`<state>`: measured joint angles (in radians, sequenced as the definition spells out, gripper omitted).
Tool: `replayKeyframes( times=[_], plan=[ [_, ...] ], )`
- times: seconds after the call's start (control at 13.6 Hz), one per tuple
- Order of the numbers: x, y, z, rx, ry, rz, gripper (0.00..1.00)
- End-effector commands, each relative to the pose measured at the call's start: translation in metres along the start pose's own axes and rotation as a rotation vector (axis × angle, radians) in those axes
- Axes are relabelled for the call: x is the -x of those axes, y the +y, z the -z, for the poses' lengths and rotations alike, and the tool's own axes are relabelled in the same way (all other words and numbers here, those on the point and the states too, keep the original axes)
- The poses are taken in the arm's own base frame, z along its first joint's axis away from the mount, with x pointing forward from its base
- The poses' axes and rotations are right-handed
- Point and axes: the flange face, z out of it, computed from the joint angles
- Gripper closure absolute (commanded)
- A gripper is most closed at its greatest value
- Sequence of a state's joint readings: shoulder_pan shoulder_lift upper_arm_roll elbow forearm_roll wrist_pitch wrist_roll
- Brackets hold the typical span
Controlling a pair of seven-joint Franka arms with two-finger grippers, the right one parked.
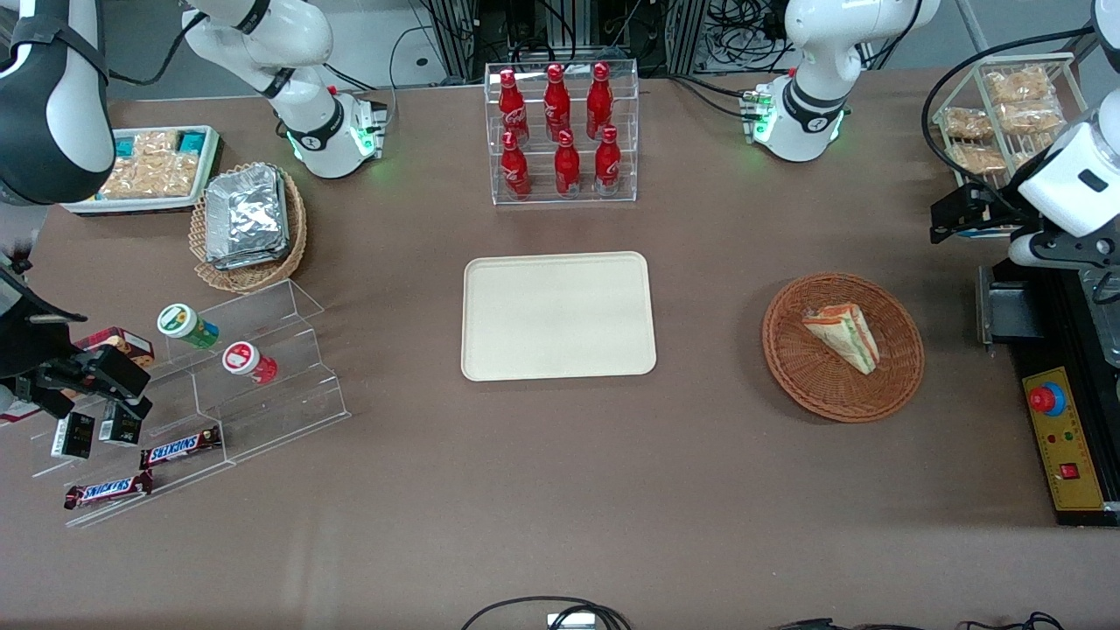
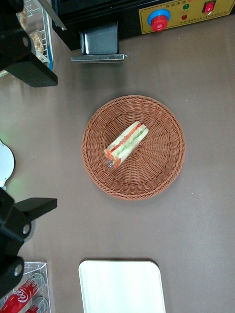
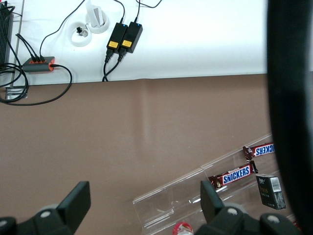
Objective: Place sandwich from basket to tray
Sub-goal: 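Move the left gripper from rest toward the wicker basket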
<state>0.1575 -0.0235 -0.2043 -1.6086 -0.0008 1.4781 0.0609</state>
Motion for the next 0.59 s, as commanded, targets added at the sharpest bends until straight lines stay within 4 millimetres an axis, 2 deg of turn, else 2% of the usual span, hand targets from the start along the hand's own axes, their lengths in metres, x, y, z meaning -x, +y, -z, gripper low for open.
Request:
replayKeyframes(
  times=[0.0,0.29,0.51],
  plan=[
    [-0.003,0.001,-0.006,0.012,-0.001,0.013,0.0],
    [-0.007,-0.009,-0.011,-0.013,-0.005,0.018,0.0],
    [-0.006,-0.011,-0.048,-0.025,-0.034,0.044,0.0]
  ],
)
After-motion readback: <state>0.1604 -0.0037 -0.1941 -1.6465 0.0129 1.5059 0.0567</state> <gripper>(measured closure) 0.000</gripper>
